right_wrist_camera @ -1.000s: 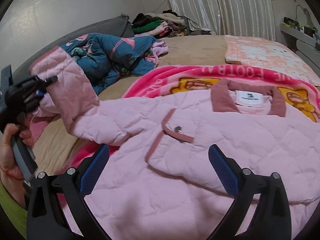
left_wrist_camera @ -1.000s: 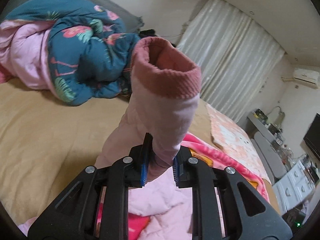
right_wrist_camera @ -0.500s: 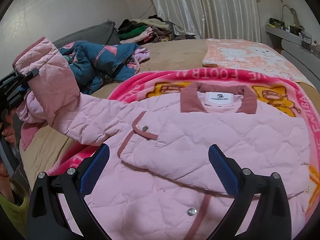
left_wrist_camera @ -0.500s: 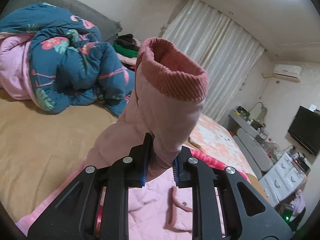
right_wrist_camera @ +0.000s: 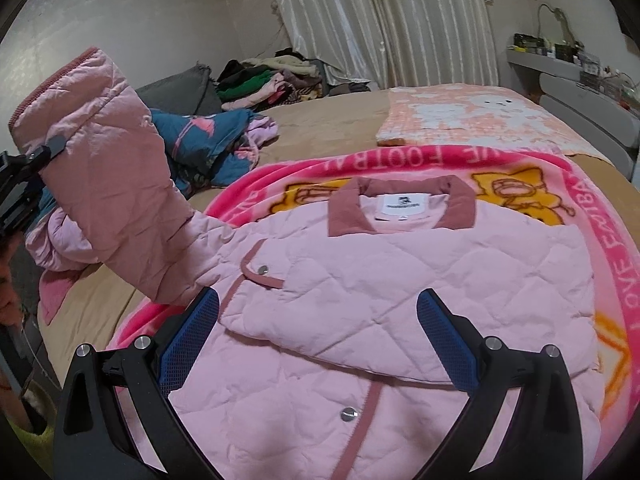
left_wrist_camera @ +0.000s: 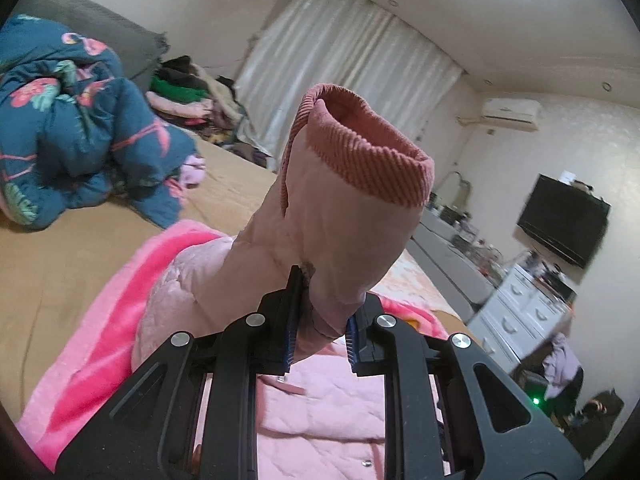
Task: Fold large clothes
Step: 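Lay the sleeve across the jacket front and open the left tool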
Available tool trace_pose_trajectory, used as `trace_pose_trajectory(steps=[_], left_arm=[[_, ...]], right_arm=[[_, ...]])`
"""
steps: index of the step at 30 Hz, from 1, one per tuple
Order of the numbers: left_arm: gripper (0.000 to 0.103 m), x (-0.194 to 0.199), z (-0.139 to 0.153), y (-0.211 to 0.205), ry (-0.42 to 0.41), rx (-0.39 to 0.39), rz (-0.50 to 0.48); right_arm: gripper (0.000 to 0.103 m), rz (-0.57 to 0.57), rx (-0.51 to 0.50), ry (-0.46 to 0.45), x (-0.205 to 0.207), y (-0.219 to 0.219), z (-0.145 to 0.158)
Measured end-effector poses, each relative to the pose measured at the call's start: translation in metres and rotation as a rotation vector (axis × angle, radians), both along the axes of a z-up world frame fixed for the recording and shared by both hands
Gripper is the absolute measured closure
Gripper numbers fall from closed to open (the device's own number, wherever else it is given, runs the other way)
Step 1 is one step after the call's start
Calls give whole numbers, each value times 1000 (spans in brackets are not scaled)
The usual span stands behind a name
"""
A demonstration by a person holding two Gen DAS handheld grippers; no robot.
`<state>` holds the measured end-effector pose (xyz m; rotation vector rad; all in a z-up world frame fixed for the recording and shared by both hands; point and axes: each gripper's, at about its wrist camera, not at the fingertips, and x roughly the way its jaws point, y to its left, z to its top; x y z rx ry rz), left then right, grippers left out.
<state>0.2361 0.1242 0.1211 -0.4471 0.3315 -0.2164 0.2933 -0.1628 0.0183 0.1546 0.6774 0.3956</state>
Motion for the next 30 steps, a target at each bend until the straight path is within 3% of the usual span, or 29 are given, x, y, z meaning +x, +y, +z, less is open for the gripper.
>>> trace_pose_trajectory(steps=[12, 30], left_arm=[[91, -1, -12, -50, 10, 39, -156], [91, 17, -65, -112, 123, 112, -318]], right_arm=[[4, -80, 44, -17, -16, -50, 3], [4, -194, 136, 17, -22, -117, -13]])
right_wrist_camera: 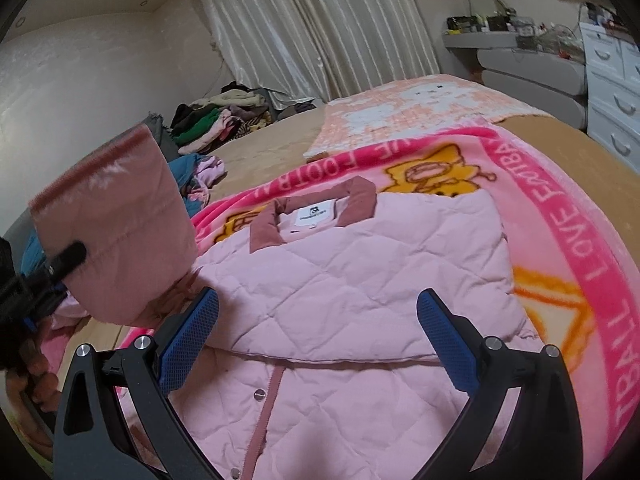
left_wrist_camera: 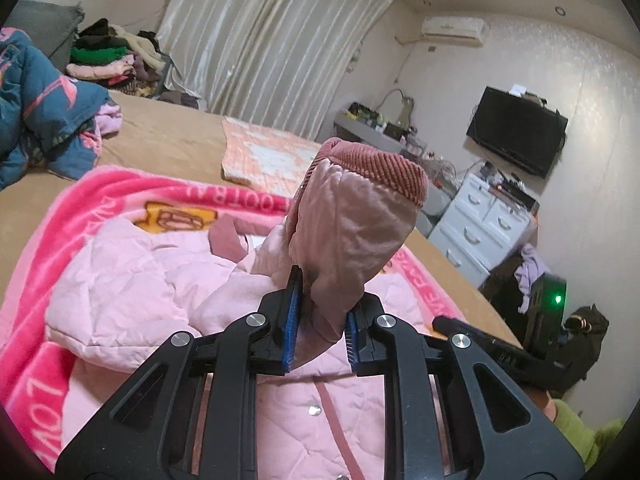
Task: Fold large clothes
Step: 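Lay the sleeve across the jacket front and open the left tool, then grasp the folded side edge by the placket with the right tool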
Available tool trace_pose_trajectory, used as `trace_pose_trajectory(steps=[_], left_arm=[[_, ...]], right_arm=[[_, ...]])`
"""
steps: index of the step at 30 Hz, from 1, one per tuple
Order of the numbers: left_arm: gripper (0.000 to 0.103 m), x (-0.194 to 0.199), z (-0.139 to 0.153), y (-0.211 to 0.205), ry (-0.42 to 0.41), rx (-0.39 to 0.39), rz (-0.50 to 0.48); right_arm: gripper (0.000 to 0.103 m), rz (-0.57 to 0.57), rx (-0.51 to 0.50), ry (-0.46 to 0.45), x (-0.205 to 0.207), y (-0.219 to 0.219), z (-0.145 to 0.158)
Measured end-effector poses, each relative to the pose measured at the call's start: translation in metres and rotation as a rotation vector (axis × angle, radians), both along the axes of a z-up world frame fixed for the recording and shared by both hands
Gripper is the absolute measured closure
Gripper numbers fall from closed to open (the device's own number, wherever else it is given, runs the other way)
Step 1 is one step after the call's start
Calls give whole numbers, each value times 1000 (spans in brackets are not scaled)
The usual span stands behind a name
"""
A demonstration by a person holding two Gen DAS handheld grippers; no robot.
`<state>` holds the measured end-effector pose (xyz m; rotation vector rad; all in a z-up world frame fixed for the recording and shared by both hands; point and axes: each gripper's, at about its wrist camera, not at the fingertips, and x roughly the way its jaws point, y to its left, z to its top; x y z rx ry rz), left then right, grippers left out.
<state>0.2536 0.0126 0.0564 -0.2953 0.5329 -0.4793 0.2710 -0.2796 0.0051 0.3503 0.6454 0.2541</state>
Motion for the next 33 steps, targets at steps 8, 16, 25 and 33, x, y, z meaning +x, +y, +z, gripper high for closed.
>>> trace_pose_trajectory(steps=[8, 16, 25, 33], left_arm=[[90, 7, -27, -30, 56, 69, -81], [76, 8, -57, -62, 107, 151, -152], [43, -5, -79, -95, 144, 286, -196], [18, -16, -71, -104, 159, 266, -249]], right_arm=[[4, -19, 15, 15, 0, -8, -10], [4, -38, 48, 42, 3, -18, -18], [4, -49, 74, 63, 1, -23, -20], [4, -56, 60, 38, -8, -26, -8]])
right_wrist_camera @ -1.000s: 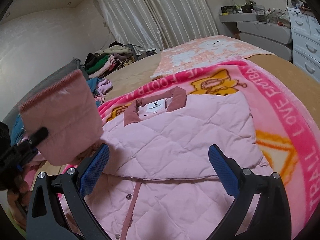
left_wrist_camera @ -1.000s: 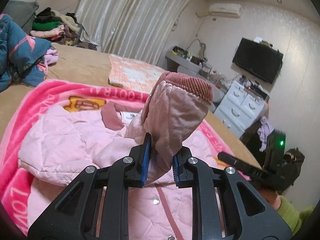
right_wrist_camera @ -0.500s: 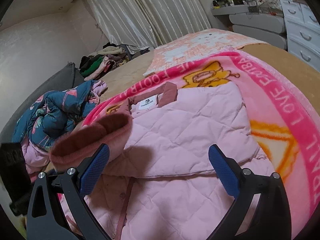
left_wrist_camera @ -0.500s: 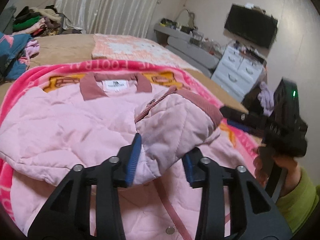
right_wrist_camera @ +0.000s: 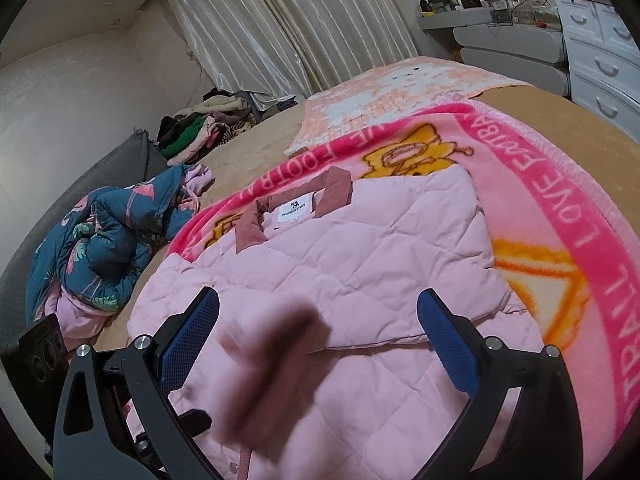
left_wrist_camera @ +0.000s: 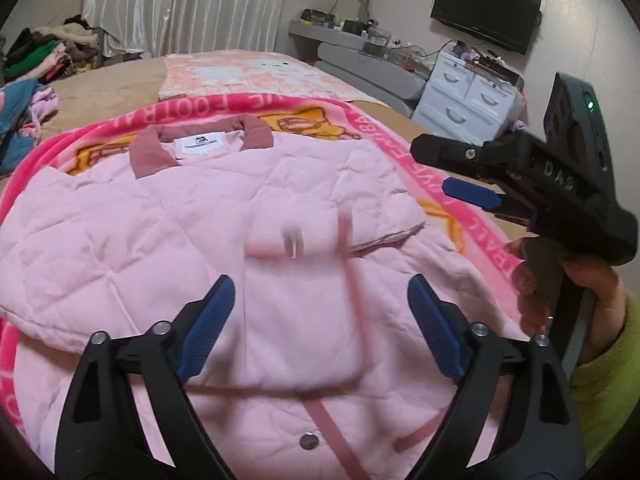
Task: Fold large clothes
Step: 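Grasp the folded side edge by the placket with the right tool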
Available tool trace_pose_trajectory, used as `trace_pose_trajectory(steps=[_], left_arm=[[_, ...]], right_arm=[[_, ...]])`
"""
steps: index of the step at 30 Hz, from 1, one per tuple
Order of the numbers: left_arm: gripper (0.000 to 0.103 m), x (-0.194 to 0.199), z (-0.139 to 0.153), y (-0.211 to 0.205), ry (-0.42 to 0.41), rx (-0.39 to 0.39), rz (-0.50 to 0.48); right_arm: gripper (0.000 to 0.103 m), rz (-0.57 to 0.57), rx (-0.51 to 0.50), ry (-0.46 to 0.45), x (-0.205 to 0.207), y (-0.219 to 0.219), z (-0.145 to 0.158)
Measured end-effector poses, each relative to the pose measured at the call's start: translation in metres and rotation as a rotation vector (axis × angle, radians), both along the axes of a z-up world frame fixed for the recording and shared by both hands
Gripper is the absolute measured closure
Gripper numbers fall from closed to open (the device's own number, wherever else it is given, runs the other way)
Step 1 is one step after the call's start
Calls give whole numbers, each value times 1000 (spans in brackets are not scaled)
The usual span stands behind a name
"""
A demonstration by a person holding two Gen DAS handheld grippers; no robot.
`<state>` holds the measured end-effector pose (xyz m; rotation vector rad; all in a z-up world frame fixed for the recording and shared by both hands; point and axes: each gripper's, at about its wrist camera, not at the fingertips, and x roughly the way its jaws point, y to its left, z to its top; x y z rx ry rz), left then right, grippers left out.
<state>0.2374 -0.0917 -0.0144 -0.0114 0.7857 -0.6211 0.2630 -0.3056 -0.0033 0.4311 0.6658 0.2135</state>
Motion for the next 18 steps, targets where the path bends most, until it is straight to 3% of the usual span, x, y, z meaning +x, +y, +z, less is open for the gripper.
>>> trace_pose_trajectory(steps=[3, 6, 18], left_arm=[[10, 0, 14, 9, -11, -21, 24], [9, 5, 29, 30, -2, -81, 63], [9, 31, 61, 119, -52, -34, 380]], right_arm=[[4, -11, -3, -6, -4, -3, 4], [4, -18, -7, -3, -6, -2, 5], [4, 71, -35, 29, -5, 42, 4]])
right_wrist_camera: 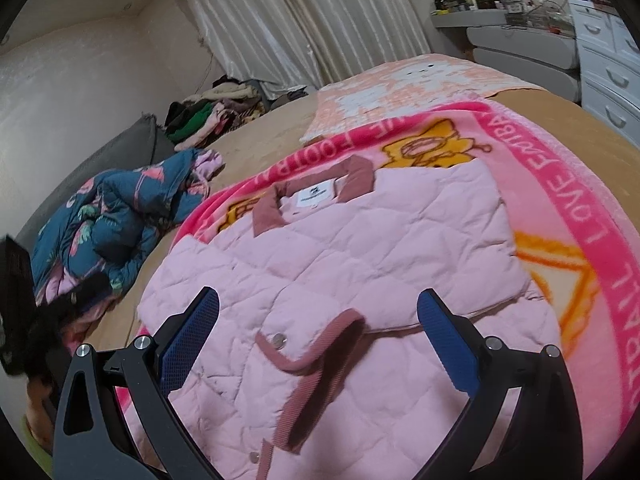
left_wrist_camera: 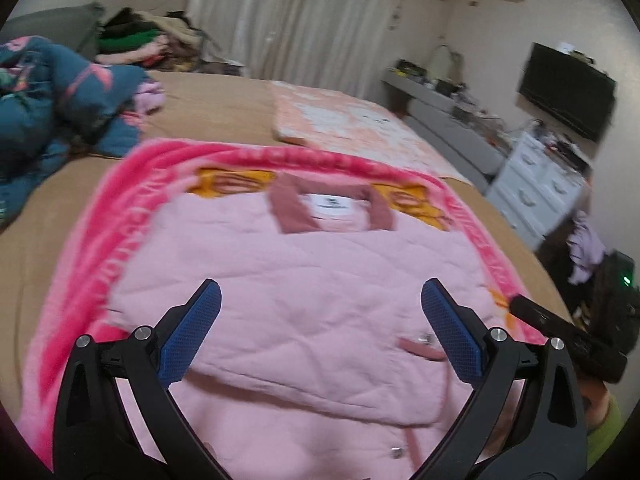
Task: Fold large clothes
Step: 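Grasp the folded side edge by the placket with the right tool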
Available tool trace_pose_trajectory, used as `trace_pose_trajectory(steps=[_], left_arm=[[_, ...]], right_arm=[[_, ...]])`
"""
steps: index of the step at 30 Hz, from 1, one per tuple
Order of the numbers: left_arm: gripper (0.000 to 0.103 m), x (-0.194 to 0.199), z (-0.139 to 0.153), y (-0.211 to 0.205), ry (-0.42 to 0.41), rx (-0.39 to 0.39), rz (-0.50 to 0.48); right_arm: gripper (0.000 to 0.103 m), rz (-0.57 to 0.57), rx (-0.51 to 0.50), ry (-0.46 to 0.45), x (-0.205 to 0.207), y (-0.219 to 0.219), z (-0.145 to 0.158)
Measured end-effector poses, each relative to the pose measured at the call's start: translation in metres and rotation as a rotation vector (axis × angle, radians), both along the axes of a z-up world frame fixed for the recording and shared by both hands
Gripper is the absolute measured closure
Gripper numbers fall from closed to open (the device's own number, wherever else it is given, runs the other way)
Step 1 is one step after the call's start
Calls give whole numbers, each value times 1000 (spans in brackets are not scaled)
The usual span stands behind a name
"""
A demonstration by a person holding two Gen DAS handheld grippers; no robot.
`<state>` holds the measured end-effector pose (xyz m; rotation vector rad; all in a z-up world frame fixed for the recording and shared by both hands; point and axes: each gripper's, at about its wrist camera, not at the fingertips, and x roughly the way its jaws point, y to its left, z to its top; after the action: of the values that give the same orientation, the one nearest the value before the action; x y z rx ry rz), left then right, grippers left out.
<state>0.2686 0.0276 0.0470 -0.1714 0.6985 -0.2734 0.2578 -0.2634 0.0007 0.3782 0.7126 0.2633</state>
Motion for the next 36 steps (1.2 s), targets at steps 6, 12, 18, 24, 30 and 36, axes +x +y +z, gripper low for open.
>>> trace_pose_trajectory(steps=[6, 12, 18, 24, 30, 36], left_arm=[[9, 9, -4, 35, 28, 17, 86], [9, 12, -10, 57, 36, 45, 135], [9, 18, -19, 84, 57, 47, 189], [9, 25, -31, 115, 91, 16, 267], [9, 29, -36, 128, 106, 42, 295], [9, 34, -43, 133, 127, 50, 305]], right_arm=[[4, 48, -12, 35, 3, 25, -8], [4, 76, -6, 102, 9, 46, -24], [4, 89, -17, 166, 15, 62, -45], [4, 63, -36, 223, 20, 66, -65], [4, 66, -5, 282, 27, 65, -86], [4, 40, 20, 281, 32, 64, -95]])
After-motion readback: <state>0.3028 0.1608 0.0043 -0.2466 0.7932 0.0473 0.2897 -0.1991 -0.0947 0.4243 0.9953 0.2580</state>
